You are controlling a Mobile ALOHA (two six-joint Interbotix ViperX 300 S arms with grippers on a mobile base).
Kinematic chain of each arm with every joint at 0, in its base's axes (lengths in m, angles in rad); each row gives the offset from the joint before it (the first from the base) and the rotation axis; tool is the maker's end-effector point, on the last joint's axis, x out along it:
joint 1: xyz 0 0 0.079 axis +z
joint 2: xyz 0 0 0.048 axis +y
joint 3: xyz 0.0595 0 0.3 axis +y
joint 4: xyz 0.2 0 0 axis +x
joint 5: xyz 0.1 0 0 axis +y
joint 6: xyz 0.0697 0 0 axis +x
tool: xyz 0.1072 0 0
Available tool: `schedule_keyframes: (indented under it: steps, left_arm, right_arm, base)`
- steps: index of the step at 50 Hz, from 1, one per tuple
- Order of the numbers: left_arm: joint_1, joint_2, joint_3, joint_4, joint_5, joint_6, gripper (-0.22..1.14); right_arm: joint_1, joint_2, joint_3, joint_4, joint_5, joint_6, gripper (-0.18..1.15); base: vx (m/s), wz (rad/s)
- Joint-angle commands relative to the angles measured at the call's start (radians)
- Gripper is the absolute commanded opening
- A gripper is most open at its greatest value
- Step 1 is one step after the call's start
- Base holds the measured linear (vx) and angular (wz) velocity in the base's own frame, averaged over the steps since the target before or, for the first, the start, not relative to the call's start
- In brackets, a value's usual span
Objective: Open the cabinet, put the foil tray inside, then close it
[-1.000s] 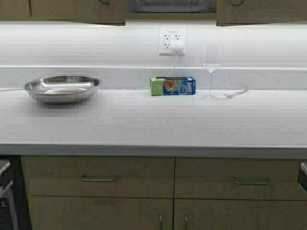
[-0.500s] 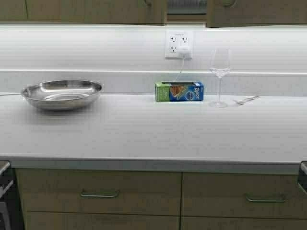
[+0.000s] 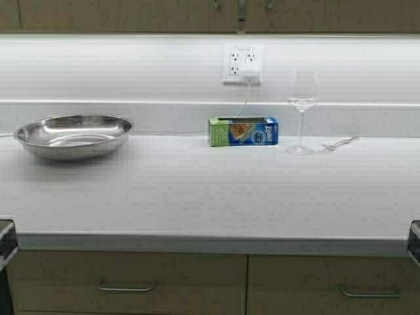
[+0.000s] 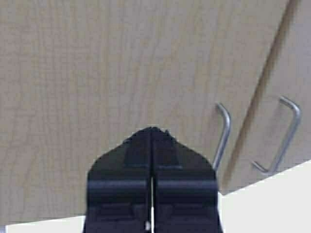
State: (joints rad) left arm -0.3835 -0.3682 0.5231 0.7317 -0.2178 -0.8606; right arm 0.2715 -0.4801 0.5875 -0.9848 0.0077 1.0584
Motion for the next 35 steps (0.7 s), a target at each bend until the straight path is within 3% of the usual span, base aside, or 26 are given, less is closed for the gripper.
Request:
schedule_keyframes:
  steps: [1,35]
  left_arm:
    - [0.000,-0.031,0.012,-0.006,-0.003,-0.003,0.04]
    - [0.000,-0.021,0.048,-0.025,-0.003,0.003,0.04]
  right_arm:
    - [0.002,-0.049,0.025,0.002,0.006,0.000,0.07]
    - [0.002,-0.069,0.048,0.002,0.009,-0.006,0.07]
  base:
    - [0.08,-0.02]
    - [0.02,-0.01]
